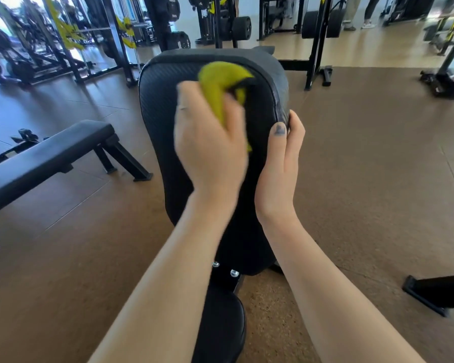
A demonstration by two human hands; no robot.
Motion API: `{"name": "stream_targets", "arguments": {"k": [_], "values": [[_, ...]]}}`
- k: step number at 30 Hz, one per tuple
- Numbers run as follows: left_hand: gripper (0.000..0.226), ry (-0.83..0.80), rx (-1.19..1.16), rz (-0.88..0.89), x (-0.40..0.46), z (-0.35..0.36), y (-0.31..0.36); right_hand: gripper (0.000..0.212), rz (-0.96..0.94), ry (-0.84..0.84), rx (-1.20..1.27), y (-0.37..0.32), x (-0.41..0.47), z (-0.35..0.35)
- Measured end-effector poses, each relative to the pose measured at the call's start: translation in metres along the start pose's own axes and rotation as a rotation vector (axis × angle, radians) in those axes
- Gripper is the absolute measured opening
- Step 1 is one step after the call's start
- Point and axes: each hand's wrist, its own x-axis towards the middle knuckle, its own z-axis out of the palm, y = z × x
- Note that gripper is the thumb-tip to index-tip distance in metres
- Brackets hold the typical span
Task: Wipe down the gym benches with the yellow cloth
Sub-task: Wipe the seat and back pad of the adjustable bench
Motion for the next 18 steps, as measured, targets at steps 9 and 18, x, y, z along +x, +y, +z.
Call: {"name": "stream_targets", "arguments": {"k": [9, 18], "values": [[0.034, 0.092, 0.035, -0.178, 0.052, -0.009, -0.029, 0.036, 0.055, -0.036, 0.068, 0.000, 0.000, -0.002], [0.025, 0.000, 0.010, 0.047, 0.018, -0.002, -0.011, 0.043, 0.021, 0.022, 0.012, 0.003, -0.001, 0.003]]}}
